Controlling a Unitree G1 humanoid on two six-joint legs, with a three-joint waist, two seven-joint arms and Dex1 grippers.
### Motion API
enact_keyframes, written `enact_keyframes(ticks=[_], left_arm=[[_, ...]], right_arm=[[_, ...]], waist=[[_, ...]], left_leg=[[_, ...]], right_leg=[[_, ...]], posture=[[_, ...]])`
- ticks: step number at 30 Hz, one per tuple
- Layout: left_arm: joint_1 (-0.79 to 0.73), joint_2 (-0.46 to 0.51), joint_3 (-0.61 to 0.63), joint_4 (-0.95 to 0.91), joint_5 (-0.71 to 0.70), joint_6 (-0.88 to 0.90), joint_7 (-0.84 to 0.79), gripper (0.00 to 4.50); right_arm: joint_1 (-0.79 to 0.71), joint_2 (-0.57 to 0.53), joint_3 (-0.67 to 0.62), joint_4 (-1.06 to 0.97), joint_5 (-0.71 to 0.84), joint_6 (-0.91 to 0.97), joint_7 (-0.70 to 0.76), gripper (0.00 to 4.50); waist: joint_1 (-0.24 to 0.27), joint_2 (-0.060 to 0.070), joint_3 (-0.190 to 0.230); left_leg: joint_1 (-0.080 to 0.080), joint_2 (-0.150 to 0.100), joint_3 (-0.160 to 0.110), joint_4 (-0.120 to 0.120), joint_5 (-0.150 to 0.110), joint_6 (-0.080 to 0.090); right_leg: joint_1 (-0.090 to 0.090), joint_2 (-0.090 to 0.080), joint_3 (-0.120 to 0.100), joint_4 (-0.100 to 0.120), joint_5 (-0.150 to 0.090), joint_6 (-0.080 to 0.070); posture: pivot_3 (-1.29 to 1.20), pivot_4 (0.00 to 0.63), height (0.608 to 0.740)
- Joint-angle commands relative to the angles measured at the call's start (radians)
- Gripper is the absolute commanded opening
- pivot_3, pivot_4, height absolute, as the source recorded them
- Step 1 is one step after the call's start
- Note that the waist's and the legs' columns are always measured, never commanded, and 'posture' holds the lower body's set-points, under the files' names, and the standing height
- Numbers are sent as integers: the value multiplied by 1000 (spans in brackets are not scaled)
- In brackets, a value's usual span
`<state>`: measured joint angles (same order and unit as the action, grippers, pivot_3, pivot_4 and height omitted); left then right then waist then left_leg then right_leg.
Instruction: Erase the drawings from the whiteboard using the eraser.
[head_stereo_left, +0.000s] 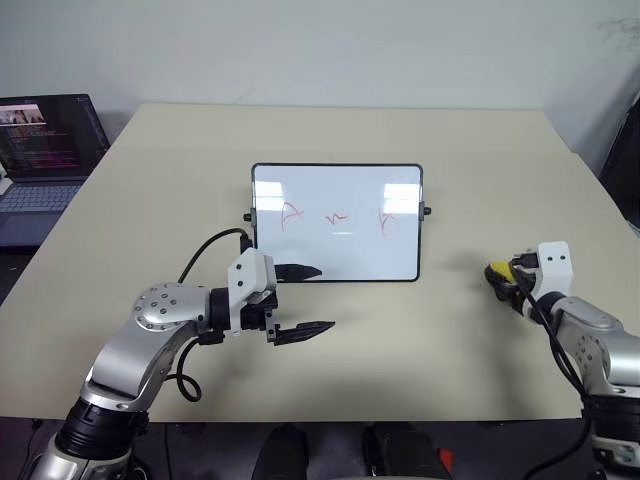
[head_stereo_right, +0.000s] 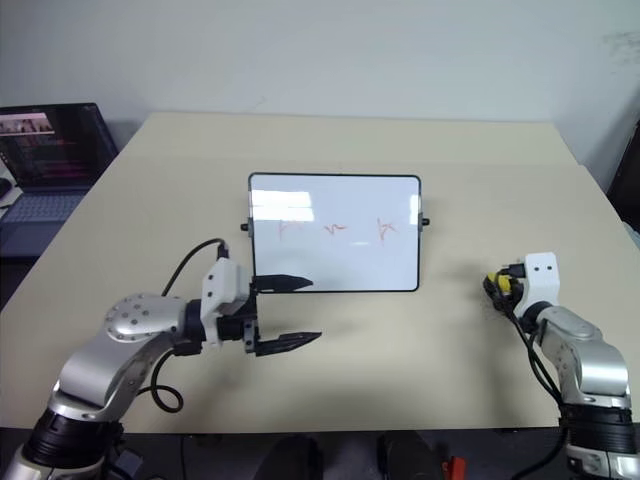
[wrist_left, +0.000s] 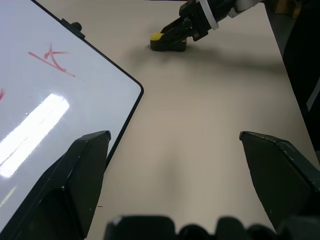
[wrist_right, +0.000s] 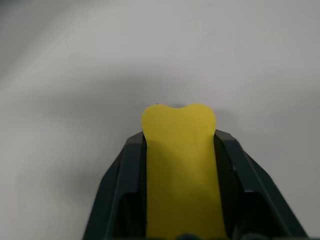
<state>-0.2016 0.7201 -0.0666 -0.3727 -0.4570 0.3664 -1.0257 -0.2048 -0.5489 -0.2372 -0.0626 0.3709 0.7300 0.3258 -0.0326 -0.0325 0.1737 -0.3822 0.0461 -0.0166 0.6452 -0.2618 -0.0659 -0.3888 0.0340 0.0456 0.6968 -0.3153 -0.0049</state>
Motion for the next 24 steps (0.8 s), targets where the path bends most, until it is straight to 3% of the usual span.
enact_keyframes(ticks=[1,12,21,24], left_arm=[[11,3,56,-28,-14,22,44,4500],[165,32,163,-119,-35,97,132,4500],[151,32,108,-189,-57,75,86,4500],[115,32,87,-184,-54,62,59,4500]], right_arm=[[-8,6,-27,-32,14,-12,14,1320],[59,34,-15,-246,87,54,43,1320],[61,45,23,-174,19,0,24,1320],[66,44,29,-171,8,-6,31,2282]], waist=[[0,0,0],[1,1,1],[2,1,1],[2,1,1]], left_leg=[[0,0,0,0,0,0],[0,0,-6,0,0,0],[0,0,-6,0,0,0],[0,0,-5,0,0,0]], right_leg=[[0,0,0,0,0,0],[0,0,0,0,0,0],[0,-1,0,0,0,0],[0,0,-1,0,0,0]], posture=[[0,150,740],[0,150,740],[0,150,740],[0,150,740]])
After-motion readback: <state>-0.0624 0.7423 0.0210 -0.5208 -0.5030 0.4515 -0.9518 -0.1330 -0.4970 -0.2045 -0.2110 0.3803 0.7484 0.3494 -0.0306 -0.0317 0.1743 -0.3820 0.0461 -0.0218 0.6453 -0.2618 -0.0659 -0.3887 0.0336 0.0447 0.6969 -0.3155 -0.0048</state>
